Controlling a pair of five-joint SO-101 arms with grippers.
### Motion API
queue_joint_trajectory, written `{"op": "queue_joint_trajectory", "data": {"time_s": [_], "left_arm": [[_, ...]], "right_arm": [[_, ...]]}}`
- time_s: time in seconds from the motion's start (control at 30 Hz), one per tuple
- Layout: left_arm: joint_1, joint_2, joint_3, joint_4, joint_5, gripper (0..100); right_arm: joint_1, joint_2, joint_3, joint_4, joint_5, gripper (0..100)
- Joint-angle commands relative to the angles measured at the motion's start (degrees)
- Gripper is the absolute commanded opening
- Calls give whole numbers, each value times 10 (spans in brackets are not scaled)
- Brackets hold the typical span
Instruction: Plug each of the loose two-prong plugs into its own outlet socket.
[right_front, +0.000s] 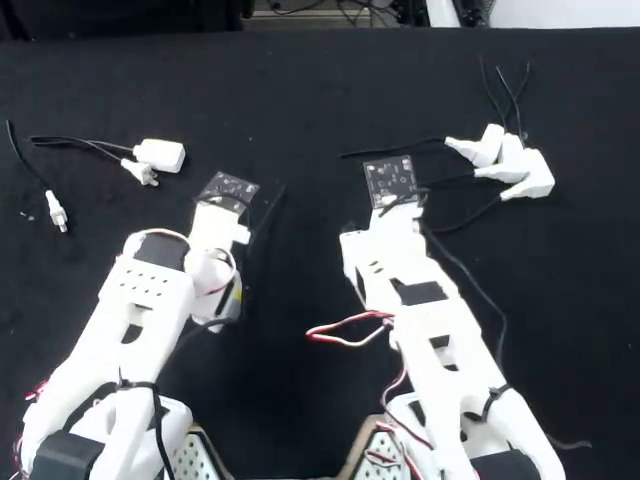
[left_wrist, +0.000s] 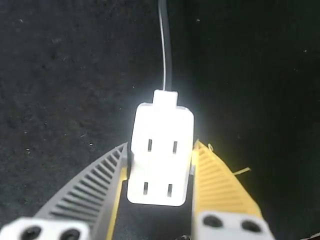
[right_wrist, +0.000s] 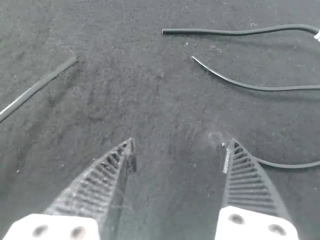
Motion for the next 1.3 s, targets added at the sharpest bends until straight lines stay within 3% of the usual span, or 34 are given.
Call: {"op": "queue_joint_trajectory", "data": {"time_s": [0.0,0.07,0.27,0.6,0.67,0.77,0.87,0.9,0.97,1.1,1.27], "left_arm": [[6,-11,-23,0,-5,186],[7,-11,-23,4,-7,201],[4,-11,-6,4,-5,384],[-17,-16,-1,1,-15,371],[-44,-16,-1,-1,-53,370],[-87,-11,-1,0,-98,297],[-116,-14,-1,2,-98,30],[-121,-16,0,2,-98,23],[-125,-17,0,4,-98,100],[-125,-17,-1,0,-98,23],[-124,-17,-1,0,-98,30]], "right_arm": [[10,-20,-41,-12,-3,272],[10,-20,-41,-12,-3,272],[10,-20,-41,-12,-3,272],[10,-20,-40,-12,-3,272],[10,-20,-39,-12,-3,272],[10,-20,-39,-12,-3,272],[6,-20,-39,-12,-3,272],[-2,-20,-39,-12,-2,272],[-16,-20,-37,-12,-2,272],[-25,-19,-36,-10,-2,272],[-25,-19,-36,-10,-2,272]]}}
